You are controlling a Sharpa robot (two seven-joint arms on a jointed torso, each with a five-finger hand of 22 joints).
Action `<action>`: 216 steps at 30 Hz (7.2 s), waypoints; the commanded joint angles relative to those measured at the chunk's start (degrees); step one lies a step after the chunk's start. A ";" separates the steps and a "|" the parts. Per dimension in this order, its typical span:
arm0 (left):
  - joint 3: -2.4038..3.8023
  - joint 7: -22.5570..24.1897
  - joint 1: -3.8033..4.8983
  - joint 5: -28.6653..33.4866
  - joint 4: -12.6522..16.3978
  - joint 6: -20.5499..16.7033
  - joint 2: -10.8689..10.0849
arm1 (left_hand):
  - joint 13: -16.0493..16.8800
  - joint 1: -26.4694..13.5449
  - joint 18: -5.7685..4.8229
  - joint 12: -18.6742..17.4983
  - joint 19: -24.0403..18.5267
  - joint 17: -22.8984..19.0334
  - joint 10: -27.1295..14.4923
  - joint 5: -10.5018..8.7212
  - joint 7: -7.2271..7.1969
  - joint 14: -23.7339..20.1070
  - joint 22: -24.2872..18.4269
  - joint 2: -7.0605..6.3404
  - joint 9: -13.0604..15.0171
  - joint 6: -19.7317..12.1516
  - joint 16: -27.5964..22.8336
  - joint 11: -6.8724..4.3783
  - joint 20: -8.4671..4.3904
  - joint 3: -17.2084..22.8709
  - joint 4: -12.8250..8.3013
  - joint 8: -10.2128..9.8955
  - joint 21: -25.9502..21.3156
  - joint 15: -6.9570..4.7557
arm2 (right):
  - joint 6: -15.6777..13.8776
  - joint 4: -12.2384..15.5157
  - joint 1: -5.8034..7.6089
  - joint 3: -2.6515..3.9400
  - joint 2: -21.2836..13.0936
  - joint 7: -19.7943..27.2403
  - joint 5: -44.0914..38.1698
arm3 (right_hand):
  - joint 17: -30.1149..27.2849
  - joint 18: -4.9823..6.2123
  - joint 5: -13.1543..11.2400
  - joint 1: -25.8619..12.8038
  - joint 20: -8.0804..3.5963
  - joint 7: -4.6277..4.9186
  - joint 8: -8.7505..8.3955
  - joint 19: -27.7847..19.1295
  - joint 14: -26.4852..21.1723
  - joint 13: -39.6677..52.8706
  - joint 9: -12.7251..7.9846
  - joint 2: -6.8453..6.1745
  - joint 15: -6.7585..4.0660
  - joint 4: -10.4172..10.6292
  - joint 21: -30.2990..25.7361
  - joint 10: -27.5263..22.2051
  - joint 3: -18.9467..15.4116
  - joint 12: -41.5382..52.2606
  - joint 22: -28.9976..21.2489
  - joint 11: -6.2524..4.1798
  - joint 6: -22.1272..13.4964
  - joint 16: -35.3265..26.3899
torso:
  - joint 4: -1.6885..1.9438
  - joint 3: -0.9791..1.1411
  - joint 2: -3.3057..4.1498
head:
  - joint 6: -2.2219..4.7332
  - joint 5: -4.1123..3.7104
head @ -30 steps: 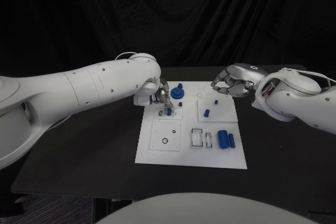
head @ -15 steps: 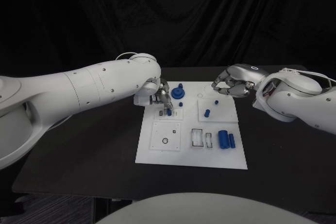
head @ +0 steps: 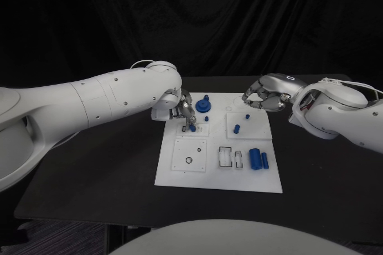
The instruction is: Assemble the parts on the task board
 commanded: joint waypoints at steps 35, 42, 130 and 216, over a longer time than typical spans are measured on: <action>-0.08 3.02 -0.89 0.26 0.92 -2.85 -1.08 | 14.96 -8.59 0.62 -0.03 3.19 15.09 6.10 -12.98 0.69 6.16 13.20 0.49 -0.38 -1.22 0.37 0.70 0.75 0.68 0.62 -0.41 -2.08 0.74 | 0.88 -0.29 -0.63 0.04 0.07 -1.47 -0.09 | 15.09 0.95 0.23 -0.27 0.38 -0.08 0.02 2.14 6.07 15.09 0.02 -0.01 0.45 -0.18 -0.92 5.97 0.51 0.15 12.63 0.32 0.71 0.17 | -0.03 0.00 0.01 | -0.01 0.31; -0.08 2.11 -1.03 0.26 0.81 -2.09 -1.06 | 14.96 -9.84 0.67 -0.03 3.10 15.09 6.10 -14.46 0.82 6.16 13.14 0.52 -0.95 -1.11 0.37 0.83 0.82 -1.48 2.21 -0.76 -2.30 0.83 | 0.91 -0.31 -0.65 0.04 0.11 -1.45 -0.09 | 15.09 0.97 0.23 -0.23 0.38 -0.09 -0.01 2.10 6.07 15.09 0.02 -0.07 0.43 -0.30 -1.00 5.97 0.59 0.15 12.61 0.30 0.69 0.17 | 0.02 0.01 0.00 | -0.01 0.49; -0.08 2.07 -1.26 0.26 0.04 -0.64 -0.58 | 14.96 -6.65 1.13 -0.03 2.08 15.09 6.10 -7.01 0.87 6.16 12.56 1.64 -0.74 -2.05 0.37 1.01 1.17 -7.80 4.93 -0.25 -4.47 1.13 | 2.16 -0.53 -0.87 0.05 0.07 -1.76 -0.09 | 15.09 0.95 0.26 -0.65 0.35 -0.05 -0.11 2.12 6.07 15.09 -0.01 -0.11 0.42 -0.35 -0.98 5.97 0.81 0.15 12.62 0.31 0.67 0.17 | -0.03 0.03 0.02 | -0.01 0.89; -0.09 7.25 -6.83 -14.30 19.08 -35.37 -12.49 | 14.96 -11.07 1.27 -0.03 2.07 15.09 6.10 4.49 -1.24 6.16 12.34 -0.83 19.56 -3.69 0.37 -1.03 -0.62 11.43 -3.64 12.13 -5.12 -0.76 | 0.12 -0.24 -1.15 0.05 -0.72 -1.76 -0.09 | 15.09 1.40 0.53 -1.02 0.27 -0.24 -0.53 1.16 6.07 15.09 -0.15 -0.28 0.29 -0.92 -2.76 5.97 1.51 0.15 12.00 0.13 0.20 0.17 | 0.02 0.01 0.13 | -0.01 1.16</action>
